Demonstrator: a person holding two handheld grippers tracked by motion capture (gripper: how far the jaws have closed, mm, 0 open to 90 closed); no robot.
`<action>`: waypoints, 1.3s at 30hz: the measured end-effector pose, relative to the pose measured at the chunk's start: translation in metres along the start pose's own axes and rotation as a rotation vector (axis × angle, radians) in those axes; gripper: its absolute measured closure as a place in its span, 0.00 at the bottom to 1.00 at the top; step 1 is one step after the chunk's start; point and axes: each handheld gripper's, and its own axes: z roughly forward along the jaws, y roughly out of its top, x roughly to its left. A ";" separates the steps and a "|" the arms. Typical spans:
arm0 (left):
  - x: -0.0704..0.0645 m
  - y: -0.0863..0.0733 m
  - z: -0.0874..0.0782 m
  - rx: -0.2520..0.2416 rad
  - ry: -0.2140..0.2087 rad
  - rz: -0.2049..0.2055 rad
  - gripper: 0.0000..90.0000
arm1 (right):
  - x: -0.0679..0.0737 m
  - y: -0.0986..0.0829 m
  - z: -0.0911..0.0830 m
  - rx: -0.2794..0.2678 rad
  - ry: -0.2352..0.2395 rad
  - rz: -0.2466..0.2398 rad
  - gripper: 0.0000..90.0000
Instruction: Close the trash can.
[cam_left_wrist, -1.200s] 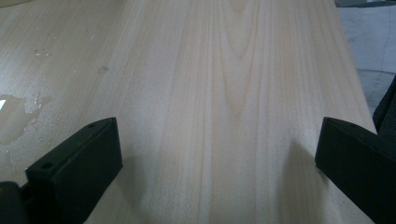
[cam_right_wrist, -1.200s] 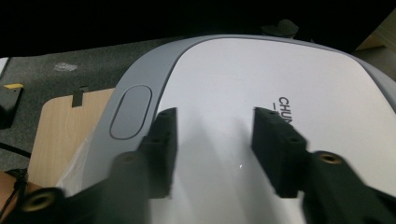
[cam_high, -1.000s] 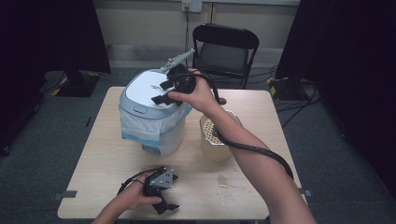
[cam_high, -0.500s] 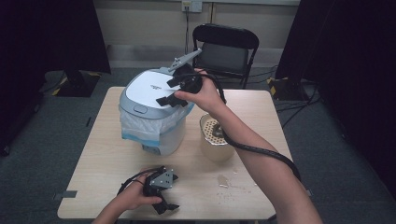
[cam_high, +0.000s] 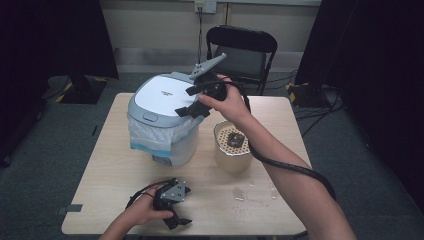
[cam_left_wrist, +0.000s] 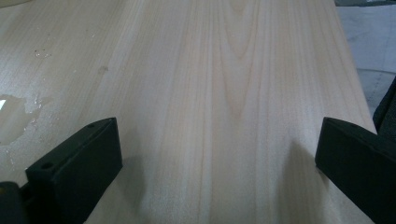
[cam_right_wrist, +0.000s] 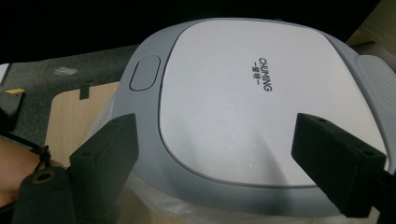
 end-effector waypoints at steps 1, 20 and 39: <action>0.000 0.000 0.000 0.001 0.000 0.000 0.00 | 0.001 -0.001 -0.002 0.002 0.004 0.002 0.16; 0.001 0.000 -0.001 0.005 0.012 0.018 0.00 | 0.005 -0.033 -0.024 0.026 -0.003 0.017 0.16; 0.001 0.000 -0.001 0.001 0.012 0.011 0.00 | 0.017 -0.073 -0.019 0.056 0.037 0.022 0.16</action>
